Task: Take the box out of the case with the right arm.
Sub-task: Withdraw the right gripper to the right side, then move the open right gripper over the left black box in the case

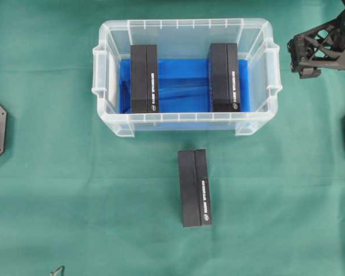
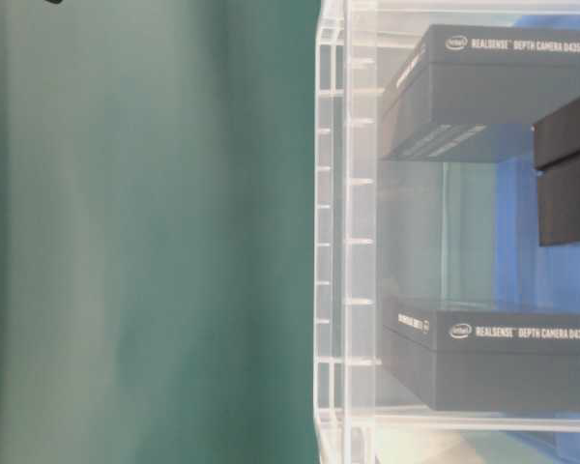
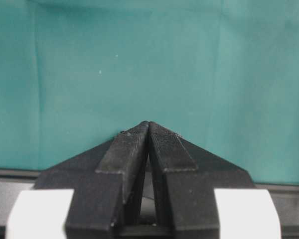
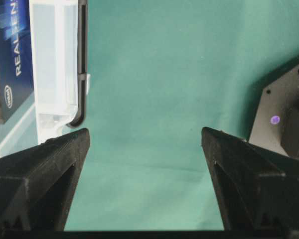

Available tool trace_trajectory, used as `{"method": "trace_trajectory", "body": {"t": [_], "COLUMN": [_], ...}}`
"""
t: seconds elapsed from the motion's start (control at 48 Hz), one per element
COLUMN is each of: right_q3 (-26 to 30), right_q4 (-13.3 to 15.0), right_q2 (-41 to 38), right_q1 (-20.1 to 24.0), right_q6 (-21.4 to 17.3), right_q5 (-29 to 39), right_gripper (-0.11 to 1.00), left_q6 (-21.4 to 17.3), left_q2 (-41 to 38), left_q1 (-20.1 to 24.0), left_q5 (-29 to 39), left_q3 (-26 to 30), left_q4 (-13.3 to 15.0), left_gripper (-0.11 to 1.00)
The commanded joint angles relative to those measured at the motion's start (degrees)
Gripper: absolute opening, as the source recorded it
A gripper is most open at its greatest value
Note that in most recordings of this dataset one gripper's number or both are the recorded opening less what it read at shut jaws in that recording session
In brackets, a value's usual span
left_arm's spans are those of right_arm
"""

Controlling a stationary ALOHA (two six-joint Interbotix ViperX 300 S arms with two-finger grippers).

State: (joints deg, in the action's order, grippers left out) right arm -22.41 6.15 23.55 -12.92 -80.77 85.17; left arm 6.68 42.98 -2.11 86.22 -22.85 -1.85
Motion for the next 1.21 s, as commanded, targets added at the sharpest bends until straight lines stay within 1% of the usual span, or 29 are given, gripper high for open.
{"method": "trace_trajectory", "body": {"t": [0.0, 0.125, 0.271, 0.499, 0.728, 1.186], "right_q3": [1.23, 2.72, 5.89, 14.24, 24.61, 48.78], "right_q4": [0.26, 0.26, 0.26, 0.35, 0.26, 0.18], "right_q2": [0.26, -1.58, -5.45, -13.36, -21.88, -40.43], "right_q1": [-0.18, -0.18, -0.09, 0.53, 1.76, 4.66], "right_q6": [-0.09, -0.09, 0.00, 0.09, 0.09, 1.76], "right_q5": [-0.70, -2.90, -5.36, -5.98, -5.98, -5.98], "right_gripper": [0.89, 0.89, 0.88, 0.88, 0.88, 0.89], "left_q6": [-0.09, -0.09, 0.00, 0.00, 0.00, 0.00], "left_q2": [-0.18, -0.09, -0.09, 0.00, 0.00, 0.88], "left_q1": [0.09, 0.09, 0.09, 0.18, 0.09, 0.09], "left_q5": [-0.18, -0.18, -0.18, -0.09, -0.18, -0.18], "left_q3": [1.14, 1.14, 1.14, 1.23, 1.14, 1.14], "left_q4": [-0.18, -0.09, -0.09, -0.09, -0.09, -0.09], "left_gripper": [0.00, 0.00, 0.00, 0.00, 0.00, 0.00]}}
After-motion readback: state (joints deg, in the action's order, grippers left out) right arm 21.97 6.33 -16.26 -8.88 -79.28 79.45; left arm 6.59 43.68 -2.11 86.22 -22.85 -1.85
